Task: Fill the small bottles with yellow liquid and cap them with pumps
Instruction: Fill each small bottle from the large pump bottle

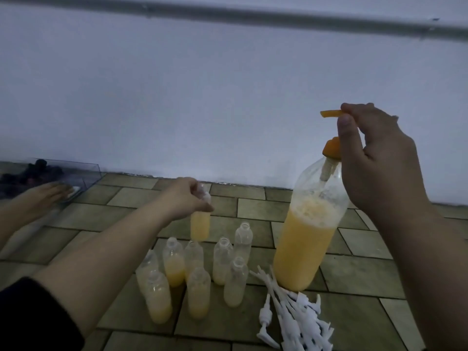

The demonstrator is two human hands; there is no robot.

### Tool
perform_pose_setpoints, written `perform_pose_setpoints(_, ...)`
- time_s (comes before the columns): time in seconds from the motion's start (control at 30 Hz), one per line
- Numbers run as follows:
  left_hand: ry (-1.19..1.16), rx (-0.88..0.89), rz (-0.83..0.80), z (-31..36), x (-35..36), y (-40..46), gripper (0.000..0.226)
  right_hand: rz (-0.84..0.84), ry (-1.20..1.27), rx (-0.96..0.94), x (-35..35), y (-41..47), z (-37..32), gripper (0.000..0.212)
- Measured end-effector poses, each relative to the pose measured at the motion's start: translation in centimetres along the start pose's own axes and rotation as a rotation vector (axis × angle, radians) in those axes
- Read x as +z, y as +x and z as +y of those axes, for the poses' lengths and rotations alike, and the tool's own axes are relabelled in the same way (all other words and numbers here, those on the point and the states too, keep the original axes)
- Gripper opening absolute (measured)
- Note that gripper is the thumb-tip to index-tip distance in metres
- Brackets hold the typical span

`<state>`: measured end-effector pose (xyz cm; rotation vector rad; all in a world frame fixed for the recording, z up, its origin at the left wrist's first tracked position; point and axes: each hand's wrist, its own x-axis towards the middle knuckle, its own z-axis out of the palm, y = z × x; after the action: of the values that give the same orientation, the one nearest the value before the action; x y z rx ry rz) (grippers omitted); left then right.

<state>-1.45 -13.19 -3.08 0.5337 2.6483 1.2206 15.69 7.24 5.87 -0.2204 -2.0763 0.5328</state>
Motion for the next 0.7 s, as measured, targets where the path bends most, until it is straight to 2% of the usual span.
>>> perform_pose_setpoints(0.27,0.336,-0.065,-0.189,-2.1,1.7,0.4,0.043,0.021,0.039,-0.015,0.2,0.0,-0.1,0.037)
perform_pose_setpoints(0.37,0.46,-0.062,-0.197,-2.6,2.2,0.4,0.043,0.025,0.039,-0.013,0.2,-0.1,0.0,0.037)
perform_pose_setpoints(0.57,0.483,-0.012,-0.254,-1.7,2.1,0.1,0.047,0.019,0.028,-0.01,0.2,0.0,0.1,0.039)
perform_pose_setpoints(0.7,0.491,0.145,-0.295,0.2,2.3,-0.8,0.051,0.029,0.045,-0.026,0.4,0.1,0.3,0.038)
